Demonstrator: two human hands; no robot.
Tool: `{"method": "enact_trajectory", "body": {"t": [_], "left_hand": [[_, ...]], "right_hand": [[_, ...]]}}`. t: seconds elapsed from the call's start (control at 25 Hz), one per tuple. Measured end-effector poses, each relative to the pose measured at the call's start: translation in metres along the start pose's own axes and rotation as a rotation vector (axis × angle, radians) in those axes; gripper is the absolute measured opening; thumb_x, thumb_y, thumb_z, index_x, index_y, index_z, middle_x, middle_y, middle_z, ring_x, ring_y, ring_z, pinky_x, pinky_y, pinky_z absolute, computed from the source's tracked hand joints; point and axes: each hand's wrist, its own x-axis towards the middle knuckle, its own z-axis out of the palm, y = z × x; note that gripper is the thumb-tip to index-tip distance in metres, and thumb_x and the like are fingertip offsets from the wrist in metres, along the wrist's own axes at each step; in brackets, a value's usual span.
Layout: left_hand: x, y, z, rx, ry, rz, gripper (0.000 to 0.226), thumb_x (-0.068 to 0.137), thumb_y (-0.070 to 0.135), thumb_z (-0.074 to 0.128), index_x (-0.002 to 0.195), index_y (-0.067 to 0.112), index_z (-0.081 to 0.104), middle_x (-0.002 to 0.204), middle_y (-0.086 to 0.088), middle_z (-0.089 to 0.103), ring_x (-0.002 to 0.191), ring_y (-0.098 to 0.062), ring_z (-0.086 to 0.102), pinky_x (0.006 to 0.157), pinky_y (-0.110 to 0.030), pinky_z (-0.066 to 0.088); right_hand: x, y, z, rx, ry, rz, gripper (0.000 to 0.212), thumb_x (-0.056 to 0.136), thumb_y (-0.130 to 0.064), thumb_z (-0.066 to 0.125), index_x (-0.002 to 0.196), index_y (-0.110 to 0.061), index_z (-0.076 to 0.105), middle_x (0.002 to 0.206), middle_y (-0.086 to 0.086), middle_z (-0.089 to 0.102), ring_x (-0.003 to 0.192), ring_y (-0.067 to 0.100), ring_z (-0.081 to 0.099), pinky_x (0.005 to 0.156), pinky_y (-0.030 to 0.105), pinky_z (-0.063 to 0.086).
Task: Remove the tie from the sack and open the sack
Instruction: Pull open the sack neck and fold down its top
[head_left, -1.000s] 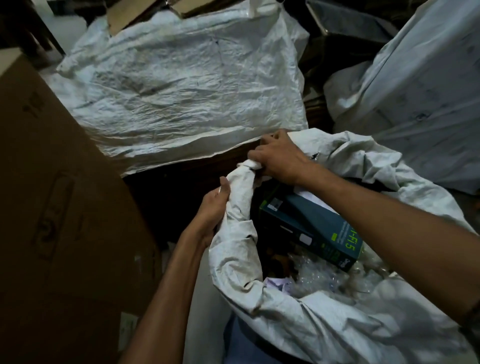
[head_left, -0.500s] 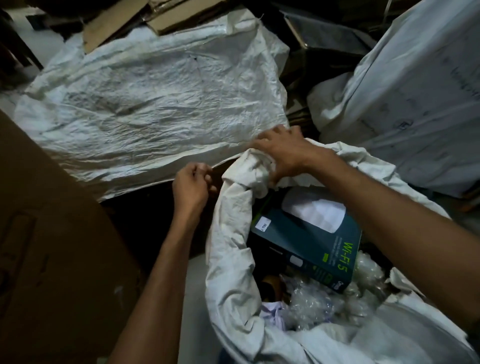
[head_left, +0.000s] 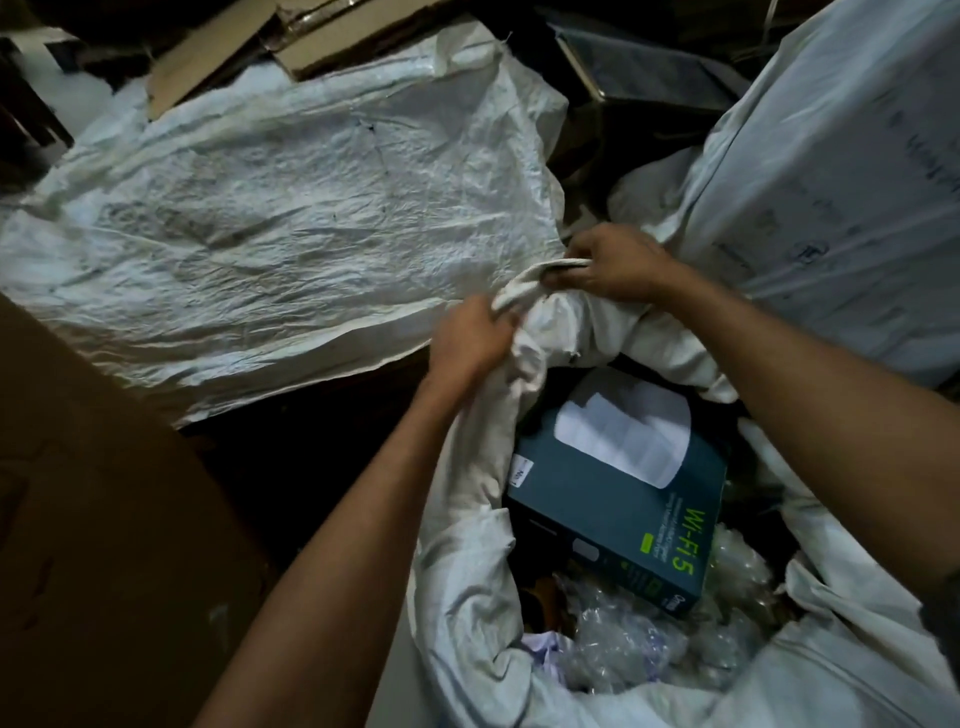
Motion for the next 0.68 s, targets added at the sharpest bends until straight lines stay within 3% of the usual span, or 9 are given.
{"method": "enact_trajectory", "body": {"t": [0.08, 0.16, 0.24, 0.28, 0.36, 0.4, 0.48, 0.56, 0.68], "left_hand": [[0.018, -0.007, -0.001, -0.320, 0.058, -0.172, 0.035, 0.090, 0.032, 0.063, 0.101, 0.000, 0.073, 0.103, -0.028, 0.073, 0.103, -0.042, 0.069, 0.082, -0.048, 0.054], [0.030, -0.019, -0.005, -0.690, 0.014, -0.345, 0.022, 0.081, 0.019, 0.060, 0.090, 0.005, 0.073, 0.084, -0.017, 0.075, 0.086, -0.036, 0.074, 0.072, -0.043, 0.060], [0.031, -0.024, -0.004, -0.951, -0.171, -0.454, 0.021, 0.086, 0.005, 0.052, 0.086, 0.007, 0.072, 0.073, -0.009, 0.072, 0.069, -0.028, 0.070, 0.056, -0.028, 0.058], [0.033, -0.026, -0.002, -0.939, -0.242, -0.439, 0.021, 0.086, 0.007, 0.051, 0.082, 0.010, 0.072, 0.072, -0.008, 0.071, 0.069, -0.027, 0.068, 0.056, -0.025, 0.056], [0.040, -0.020, -0.003, -0.580, -0.102, -0.272, 0.013, 0.076, 0.027, 0.064, 0.084, 0.018, 0.068, 0.084, -0.006, 0.072, 0.084, -0.027, 0.067, 0.070, -0.029, 0.055], [0.045, -0.013, -0.004, -0.320, 0.048, -0.124, 0.026, 0.072, 0.037, 0.069, 0.094, 0.024, 0.068, 0.100, -0.003, 0.071, 0.097, -0.026, 0.066, 0.080, -0.034, 0.053], [0.046, 0.019, 0.006, 0.061, 0.227, 0.375, 0.045, 0.077, 0.049, 0.067, 0.120, 0.034, 0.063, 0.132, 0.001, 0.060, 0.123, -0.023, 0.054, 0.097, -0.040, 0.044], [0.048, 0.064, 0.026, 0.357, 0.176, 0.751, 0.065, 0.079, 0.058, 0.066, 0.138, 0.032, 0.056, 0.152, 0.000, 0.045, 0.139, -0.026, 0.042, 0.105, -0.048, 0.039], [0.069, 0.075, 0.063, 0.760, 0.075, 0.729, 0.078, 0.082, 0.039, 0.073, 0.153, 0.035, 0.039, 0.163, -0.008, 0.032, 0.134, -0.037, 0.051, 0.090, -0.051, 0.047]], "right_hand": [[-0.026, 0.008, 0.005, -0.116, 0.220, -0.090, 0.077, 0.069, -0.086, 0.062, 0.122, -0.031, 0.062, 0.119, 0.000, 0.067, 0.109, 0.025, 0.061, 0.093, 0.045, 0.049], [-0.063, 0.021, 0.019, -0.292, 0.305, -0.203, 0.090, 0.068, -0.084, 0.061, 0.141, -0.032, 0.049, 0.135, -0.001, 0.058, 0.120, 0.027, 0.055, 0.099, 0.049, 0.044], [-0.078, 0.045, 0.025, -0.411, 0.295, -0.149, 0.072, 0.079, -0.068, 0.065, 0.140, -0.032, 0.051, 0.121, 0.003, 0.067, 0.107, 0.030, 0.064, 0.090, 0.045, 0.048], [-0.073, 0.058, 0.019, -0.367, 0.284, -0.081, 0.052, 0.086, -0.054, 0.068, 0.131, -0.030, 0.058, 0.109, 0.006, 0.072, 0.097, 0.031, 0.068, 0.082, 0.043, 0.051], [-0.049, 0.080, -0.006, -0.127, 0.181, 0.000, 0.022, 0.092, -0.032, 0.071, 0.111, -0.022, 0.069, 0.096, 0.008, 0.074, 0.088, 0.026, 0.069, 0.075, 0.036, 0.050], [-0.034, 0.090, -0.019, 0.023, 0.099, 0.000, 0.015, 0.094, -0.027, 0.072, 0.104, -0.016, 0.072, 0.092, 0.005, 0.074, 0.085, 0.018, 0.066, 0.074, 0.030, 0.047], [-0.012, 0.102, -0.042, 0.218, -0.066, 0.009, 0.014, 0.096, -0.026, 0.071, 0.090, -0.014, 0.075, 0.079, -0.014, 0.073, 0.074, -0.003, 0.060, 0.072, 0.019, 0.046], [0.003, 0.118, -0.051, 0.254, -0.142, 0.082, 0.017, 0.093, -0.034, 0.074, 0.080, -0.023, 0.072, 0.072, -0.023, 0.071, 0.071, -0.011, 0.060, 0.071, 0.012, 0.046], [-0.004, 0.129, -0.052, 0.126, 0.023, 0.235, 0.042, 0.077, -0.054, 0.078, 0.103, -0.021, 0.073, 0.109, -0.003, 0.074, 0.102, 0.014, 0.065, 0.090, 0.030, 0.051]]}}
